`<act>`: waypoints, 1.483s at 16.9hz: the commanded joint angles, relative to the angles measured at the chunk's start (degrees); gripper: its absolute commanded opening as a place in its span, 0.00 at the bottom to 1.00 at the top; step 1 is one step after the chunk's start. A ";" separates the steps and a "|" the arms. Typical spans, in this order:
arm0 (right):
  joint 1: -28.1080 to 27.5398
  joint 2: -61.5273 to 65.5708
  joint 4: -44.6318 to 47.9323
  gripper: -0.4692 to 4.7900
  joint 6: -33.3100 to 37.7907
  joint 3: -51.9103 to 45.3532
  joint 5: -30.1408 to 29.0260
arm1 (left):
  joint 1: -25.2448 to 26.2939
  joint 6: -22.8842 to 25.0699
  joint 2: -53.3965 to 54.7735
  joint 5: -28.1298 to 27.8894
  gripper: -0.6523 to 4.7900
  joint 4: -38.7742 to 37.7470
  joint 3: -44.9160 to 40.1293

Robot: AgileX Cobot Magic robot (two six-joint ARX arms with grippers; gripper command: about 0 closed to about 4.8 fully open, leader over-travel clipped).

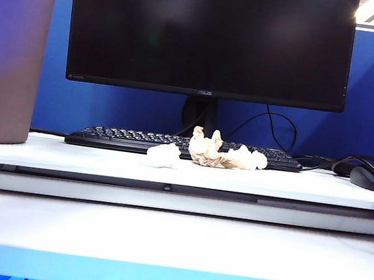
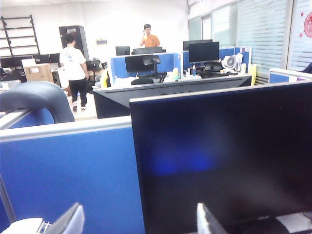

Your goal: Pick up all paper balls from the table and place them in the pink trash can.

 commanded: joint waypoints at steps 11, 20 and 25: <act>-1.07 -0.09 -12.59 0.50 0.52 7.67 -3.89 | 0.02 1.03 -0.26 0.02 0.69 -0.50 0.20; -2.01 -1.03 -13.27 0.69 -0.46 7.69 -0.72 | 0.02 1.05 -0.22 0.07 0.69 -0.63 0.20; -8.70 -8.72 -31.74 0.60 -4.70 7.69 9.38 | 0.00 -0.37 0.33 5.05 0.69 -0.48 0.15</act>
